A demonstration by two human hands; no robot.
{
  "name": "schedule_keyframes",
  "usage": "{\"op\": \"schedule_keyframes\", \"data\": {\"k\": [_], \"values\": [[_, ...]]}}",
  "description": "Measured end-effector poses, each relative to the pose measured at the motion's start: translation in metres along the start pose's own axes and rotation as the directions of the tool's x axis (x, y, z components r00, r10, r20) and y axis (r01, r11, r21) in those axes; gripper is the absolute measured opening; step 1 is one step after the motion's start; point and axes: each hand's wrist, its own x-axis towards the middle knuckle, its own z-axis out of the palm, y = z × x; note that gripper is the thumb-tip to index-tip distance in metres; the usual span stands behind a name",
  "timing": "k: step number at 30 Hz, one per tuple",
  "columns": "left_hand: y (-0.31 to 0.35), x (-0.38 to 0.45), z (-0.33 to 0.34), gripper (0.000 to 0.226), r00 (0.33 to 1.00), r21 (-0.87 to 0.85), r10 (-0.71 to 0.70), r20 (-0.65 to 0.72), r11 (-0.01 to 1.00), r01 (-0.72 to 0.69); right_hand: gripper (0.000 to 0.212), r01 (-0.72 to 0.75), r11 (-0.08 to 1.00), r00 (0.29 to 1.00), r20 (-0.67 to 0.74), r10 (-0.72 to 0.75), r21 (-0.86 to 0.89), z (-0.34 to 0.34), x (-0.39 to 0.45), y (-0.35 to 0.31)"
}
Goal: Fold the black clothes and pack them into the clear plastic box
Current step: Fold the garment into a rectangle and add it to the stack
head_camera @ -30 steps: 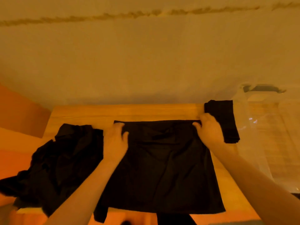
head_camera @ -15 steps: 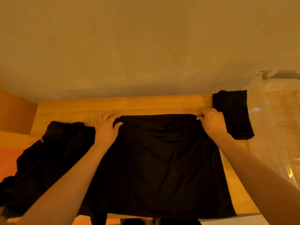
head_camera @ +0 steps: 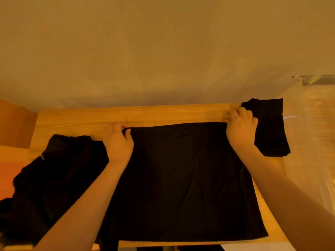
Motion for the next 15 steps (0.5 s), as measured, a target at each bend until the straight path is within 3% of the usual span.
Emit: {"op": "schedule_keyframes", "data": {"k": [2, 4, 5, 7, 10, 12, 15], "values": [[0.020, -0.028, 0.006, 0.021, 0.970, 0.055, 0.241, 0.040, 0.968, -0.243, 0.027, 0.091, 0.996, 0.996, 0.014, -0.091, 0.018, 0.001, -0.021, -0.019], [0.037, -0.060, 0.018, 0.037, 0.869, 0.079, 0.444, 0.218, 0.879, -0.470, 0.042, 0.259, 0.962, 0.959, 0.094, -0.267, 0.091, 0.009, -0.055, -0.040], [0.038, -0.072, 0.025, 0.046, 0.823, 0.110, 0.477, 0.308, 0.841, -0.529, 0.049, 0.315, 0.939, 0.931, 0.148, -0.334, 0.138, 0.016, -0.072, -0.046], [0.029, -0.074, 0.035, 0.056, 0.811, 0.215, 0.418, 0.409, 0.820, -0.531, 0.057, 0.352, 0.929, 0.896, 0.249, -0.369, 0.111, 0.027, -0.088, -0.044], [0.006, -0.051, 0.034, 0.058, 0.872, 0.300, 0.277, 0.404, 0.860, -0.413, 0.061, 0.246, 0.968, 0.915, 0.316, -0.249, 0.050, 0.034, -0.070, -0.015], [-0.002, -0.040, 0.030, 0.057, 0.884, 0.321, 0.262, 0.387, 0.861, -0.395, 0.060, 0.149, 0.988, 0.942, 0.298, -0.153, 0.037, 0.032, -0.058, 0.003], [-0.003, -0.036, 0.026, 0.058, 0.877, 0.343, 0.250, 0.410, 0.849, -0.403, 0.060, 0.122, 0.992, 0.946, 0.301, -0.122, 0.021, 0.030, -0.054, 0.014]]}}
